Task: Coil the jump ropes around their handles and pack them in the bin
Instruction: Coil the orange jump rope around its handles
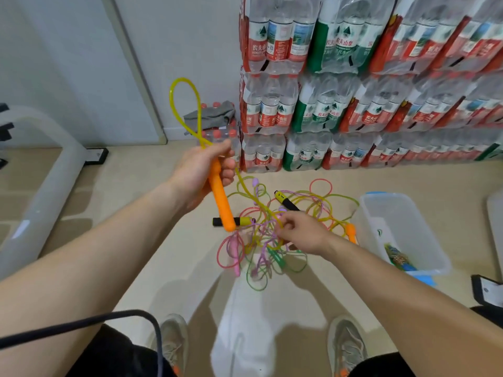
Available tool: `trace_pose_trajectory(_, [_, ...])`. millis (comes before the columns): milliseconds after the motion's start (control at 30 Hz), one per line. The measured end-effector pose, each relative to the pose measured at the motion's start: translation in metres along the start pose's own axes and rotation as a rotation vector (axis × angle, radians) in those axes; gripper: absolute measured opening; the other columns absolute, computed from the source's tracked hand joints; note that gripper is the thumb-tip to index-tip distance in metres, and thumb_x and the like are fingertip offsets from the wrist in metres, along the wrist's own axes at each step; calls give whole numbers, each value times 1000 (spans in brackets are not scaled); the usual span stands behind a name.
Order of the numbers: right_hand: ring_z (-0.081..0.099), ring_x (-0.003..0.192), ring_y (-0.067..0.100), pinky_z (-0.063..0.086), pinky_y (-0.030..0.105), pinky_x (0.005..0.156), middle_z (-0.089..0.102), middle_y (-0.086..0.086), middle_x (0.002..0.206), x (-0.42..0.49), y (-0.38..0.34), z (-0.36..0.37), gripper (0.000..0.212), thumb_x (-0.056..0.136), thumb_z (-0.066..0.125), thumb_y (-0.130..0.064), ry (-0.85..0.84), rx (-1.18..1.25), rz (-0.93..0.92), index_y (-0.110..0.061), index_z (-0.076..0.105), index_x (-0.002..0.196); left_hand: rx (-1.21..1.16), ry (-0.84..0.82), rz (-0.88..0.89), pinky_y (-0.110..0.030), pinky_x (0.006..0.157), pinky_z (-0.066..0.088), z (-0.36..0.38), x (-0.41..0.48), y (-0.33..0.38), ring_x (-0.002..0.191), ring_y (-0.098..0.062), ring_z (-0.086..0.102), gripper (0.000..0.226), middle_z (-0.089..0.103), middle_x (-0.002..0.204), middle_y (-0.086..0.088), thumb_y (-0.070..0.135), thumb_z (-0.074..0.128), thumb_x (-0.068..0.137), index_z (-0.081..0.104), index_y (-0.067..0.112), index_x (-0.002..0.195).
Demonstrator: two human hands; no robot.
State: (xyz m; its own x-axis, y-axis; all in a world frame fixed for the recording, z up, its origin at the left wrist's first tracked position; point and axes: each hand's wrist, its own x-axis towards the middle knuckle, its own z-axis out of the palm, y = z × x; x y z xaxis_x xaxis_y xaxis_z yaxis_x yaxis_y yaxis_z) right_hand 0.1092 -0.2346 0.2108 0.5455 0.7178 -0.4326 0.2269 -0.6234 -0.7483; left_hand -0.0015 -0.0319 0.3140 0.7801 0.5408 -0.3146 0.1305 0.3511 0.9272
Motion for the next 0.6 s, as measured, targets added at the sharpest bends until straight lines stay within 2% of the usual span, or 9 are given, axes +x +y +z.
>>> trace_pose_trajectory(33, [55, 60, 16, 50, 30, 59, 58, 0, 63, 0, -3, -4, 19, 99, 61, -13, 23, 118, 39, -9, 61, 81, 111, 53, 44, -24, 58, 49, -7, 5, -4, 57, -15, 58, 17, 66, 65, -1, 26, 59, 99, 63, 13, 88])
trace_pose_trajectory(100, [67, 64, 20, 60, 32, 61, 68, 8, 77, 0, -11, -14, 19, 99, 62, -12, 59, 329, 84, -11, 65, 80, 291, 113, 92, -29, 65, 52, -18, 11, -17, 65, -18, 66, 7, 74, 80, -5, 22, 64, 97, 65, 16, 94])
trace_pose_trajectory(167, [72, 69, 24, 63, 32, 64, 67, 19, 86, -1, -21, -22, 16, 100, 61, -11, 99, 481, 95, -8, 66, 85, 402, 93, 84, -30, 68, 53, -19, 11, -29, 76, -19, 70, 1, 76, 95, -8, 21, 68, 94, 67, 21, 95])
trace_pose_trajectory(200, [73, 67, 23, 63, 31, 62, 68, 18, 85, -2, -27, -26, 13, 100, 61, -11, 122, 565, 101, -4, 65, 90, 444, 60, 76, -29, 68, 53, -16, 9, -34, 80, -19, 70, 5, 75, 99, -8, 21, 70, 93, 69, 21, 97])
trace_pose_trajectory(333, [72, 58, 19, 56, 23, 48, 67, 14, 75, -13, -55, -37, 10, 98, 61, -5, 174, 899, 96, 4, 61, 103, 547, -196, 123, -16, 62, 53, 1, 2, -54, 80, -5, 66, 25, 69, 96, -3, 6, 71, 90, 68, 6, 115])
trace_pose_trajectory(433, [73, 61, 17, 54, 19, 47, 68, 12, 68, -20, -73, -45, 11, 98, 62, -7, 142, 1087, 68, 4, 61, 98, 578, -344, 107, -24, 74, 58, 11, -6, -68, 82, -5, 66, 28, 70, 95, 1, 6, 72, 89, 68, 6, 117])
trace_pose_trajectory(500, [73, 59, 16, 55, 19, 46, 68, 12, 67, -24, -82, -51, 11, 98, 62, -9, 122, 1166, 43, 2, 61, 94, 599, -393, 114, -20, 71, 53, 17, -11, -71, 77, -1, 64, 27, 71, 90, 6, 6, 72, 89, 68, 2, 116])
trace_pose_trajectory(533, [72, 58, 15, 55, 19, 47, 69, 12, 66, -26, -86, -53, 13, 98, 62, -10, 116, 1186, 22, 1, 61, 92, 614, -393, 121, -24, 70, 53, 20, -12, -71, 75, -3, 63, 25, 71, 89, 3, 7, 72, 89, 69, 1, 113])
trace_pose_trajectory(600, [72, 58, 15, 57, 20, 50, 69, 11, 65, -28, -91, -57, 17, 99, 60, -14, 138, 1214, -41, 0, 59, 89, 624, -363, 128, -43, 75, 56, 24, -15, -69, 78, -15, 63, 18, 73, 89, -13, 10, 74, 88, 71, 2, 104])
